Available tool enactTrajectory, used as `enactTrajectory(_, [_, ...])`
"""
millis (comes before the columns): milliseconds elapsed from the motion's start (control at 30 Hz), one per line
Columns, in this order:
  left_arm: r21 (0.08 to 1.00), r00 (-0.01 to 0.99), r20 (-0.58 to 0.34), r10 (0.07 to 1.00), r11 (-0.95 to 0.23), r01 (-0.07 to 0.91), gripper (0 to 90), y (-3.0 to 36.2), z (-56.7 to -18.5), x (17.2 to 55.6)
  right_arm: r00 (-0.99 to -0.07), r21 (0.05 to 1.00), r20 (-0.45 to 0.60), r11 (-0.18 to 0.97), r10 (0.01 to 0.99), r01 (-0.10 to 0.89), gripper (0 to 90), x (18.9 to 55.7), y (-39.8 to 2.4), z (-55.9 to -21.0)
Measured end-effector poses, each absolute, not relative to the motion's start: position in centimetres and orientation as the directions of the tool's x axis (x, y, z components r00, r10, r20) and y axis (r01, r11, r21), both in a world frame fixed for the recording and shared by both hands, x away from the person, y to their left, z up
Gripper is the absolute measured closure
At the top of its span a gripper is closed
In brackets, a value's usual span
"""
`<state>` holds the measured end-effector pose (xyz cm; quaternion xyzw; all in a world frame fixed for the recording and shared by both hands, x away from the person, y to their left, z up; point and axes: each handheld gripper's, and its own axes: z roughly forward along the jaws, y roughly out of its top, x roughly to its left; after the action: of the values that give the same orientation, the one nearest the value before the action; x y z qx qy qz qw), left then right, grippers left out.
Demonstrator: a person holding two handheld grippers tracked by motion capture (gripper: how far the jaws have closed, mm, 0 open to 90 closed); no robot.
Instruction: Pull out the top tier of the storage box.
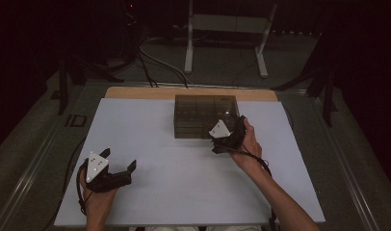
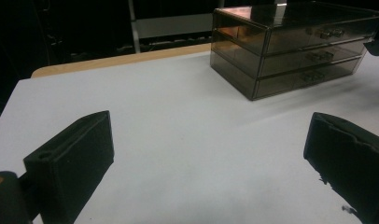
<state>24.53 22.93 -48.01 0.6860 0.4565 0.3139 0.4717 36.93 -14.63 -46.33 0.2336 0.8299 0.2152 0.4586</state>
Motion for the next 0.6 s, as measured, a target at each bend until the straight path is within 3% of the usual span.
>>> enactTrajectory(167, [0.933, 0.389, 0.000, 0.921, -0.140, 0.331, 3.2, 22.9, -48.0, 24.5, -0.458, 0.488, -0.739, 0.861, 0.495, 0.142, 0.0, 36.7, -13.8, -46.5])
enactTrajectory(600, [0.933, 0.390, 0.001, 0.921, -0.141, 0.331, 3.2, 22.9, -48.0, 24.6, -0.441, 0.419, -0.794, 0.902, 0.419, 0.103, 0.1, 36.5, -13.1, -47.1])
